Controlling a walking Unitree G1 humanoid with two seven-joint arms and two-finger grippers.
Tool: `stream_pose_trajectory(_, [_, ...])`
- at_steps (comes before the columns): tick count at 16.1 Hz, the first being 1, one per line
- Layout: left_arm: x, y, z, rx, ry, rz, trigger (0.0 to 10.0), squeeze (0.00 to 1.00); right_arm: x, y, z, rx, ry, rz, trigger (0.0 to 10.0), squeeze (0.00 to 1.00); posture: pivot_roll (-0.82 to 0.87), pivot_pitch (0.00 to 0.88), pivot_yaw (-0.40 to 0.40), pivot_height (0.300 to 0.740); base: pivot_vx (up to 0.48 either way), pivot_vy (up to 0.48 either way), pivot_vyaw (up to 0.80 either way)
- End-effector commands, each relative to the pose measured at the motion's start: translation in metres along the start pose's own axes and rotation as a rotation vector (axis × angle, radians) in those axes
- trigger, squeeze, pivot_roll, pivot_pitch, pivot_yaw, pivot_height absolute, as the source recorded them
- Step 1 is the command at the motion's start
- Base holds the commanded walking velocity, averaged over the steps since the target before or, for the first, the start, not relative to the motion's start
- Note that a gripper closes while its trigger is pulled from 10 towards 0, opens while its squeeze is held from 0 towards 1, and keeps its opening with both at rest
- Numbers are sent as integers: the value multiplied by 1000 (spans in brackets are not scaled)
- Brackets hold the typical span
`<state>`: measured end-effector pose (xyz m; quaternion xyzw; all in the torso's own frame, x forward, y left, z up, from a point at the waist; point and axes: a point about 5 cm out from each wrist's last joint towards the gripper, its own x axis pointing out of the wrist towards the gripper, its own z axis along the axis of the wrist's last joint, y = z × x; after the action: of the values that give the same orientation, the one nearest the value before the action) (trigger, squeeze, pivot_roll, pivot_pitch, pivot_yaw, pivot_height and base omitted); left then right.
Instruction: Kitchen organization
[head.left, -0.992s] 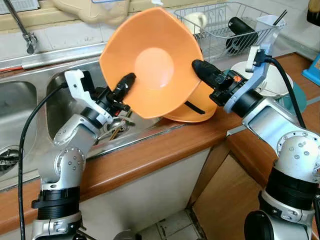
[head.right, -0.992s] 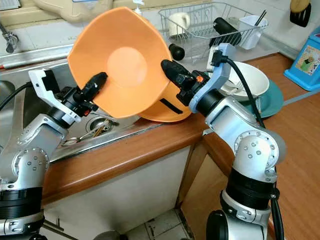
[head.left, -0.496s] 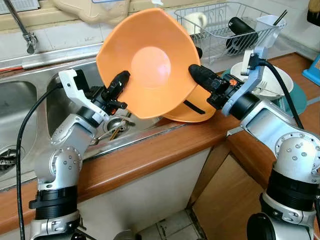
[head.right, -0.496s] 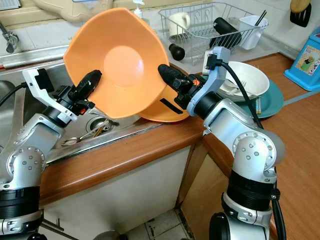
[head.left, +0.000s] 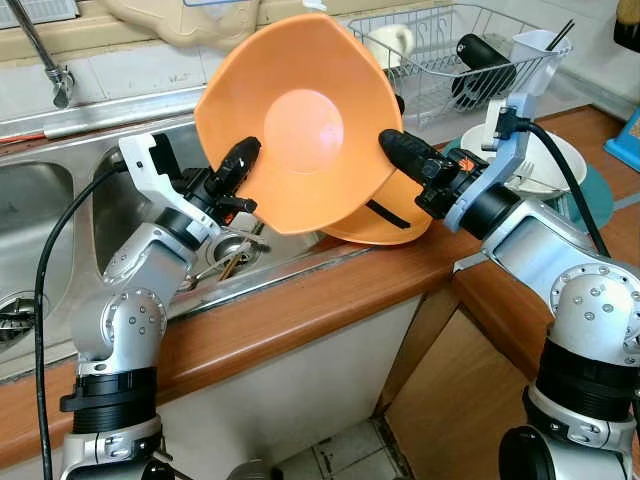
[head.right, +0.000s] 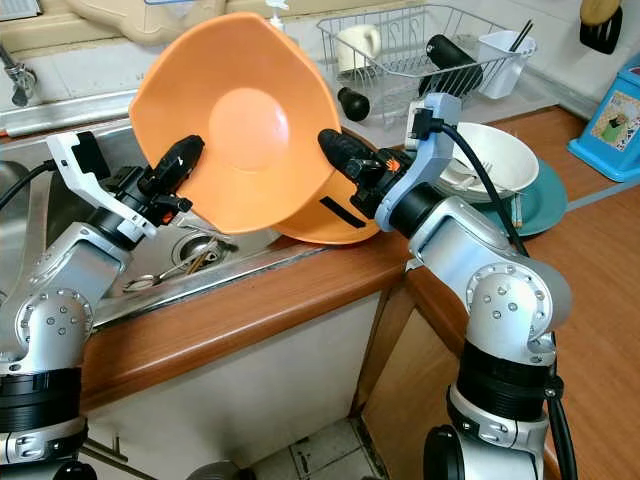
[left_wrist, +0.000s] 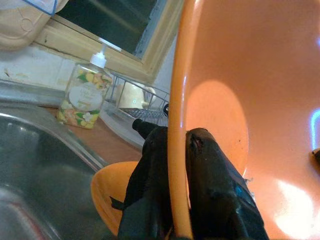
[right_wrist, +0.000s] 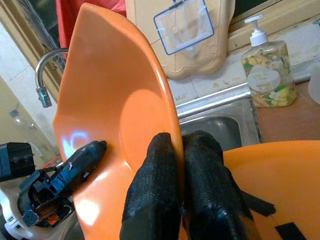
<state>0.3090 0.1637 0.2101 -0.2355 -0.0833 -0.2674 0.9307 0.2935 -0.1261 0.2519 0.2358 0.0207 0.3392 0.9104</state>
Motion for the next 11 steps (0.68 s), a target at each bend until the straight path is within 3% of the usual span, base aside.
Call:
stream_pose_trajectory(1, [0,6,-3,20,42,40,0,0,-1,3,11,-41,-59,4,10000,0,-69,0,55,740,0,0,0])
stream_pose_trajectory(2, [0,6,-1,17,29,44,0,0,-1,3,11,-51,-58,3,10000,114,-69,0,55,740,0,0,0])
stream_pose_trajectory(3, [0,7,1,15,18,52,0,0,-1,3,11,-50,-59,8,10000,1000,-69,0,55,740,0,0,0])
stream_pose_trajectory(6, [-1,20,19,13,-74,148,0,0,0,4,10,-127,-34,-1,10000,1000,-66,0,51,740,0,0,0])
stream_pose_trajectory(7, [-2,24,27,15,-110,175,0,0,0,6,7,-162,-13,16,10000,416,-64,0,49,740,0,0,0])
stream_pose_trajectory(8, [-2,29,35,23,-144,210,0,0,1,10,4,-192,13,44,10000,0,-64,0,49,740,0,0,0])
stream_pose_trajectory(11, [-10,57,57,148,-207,425,0,0,3,20,-10,-332,103,98,10000,0,-61,0,45,740,0,0,0])
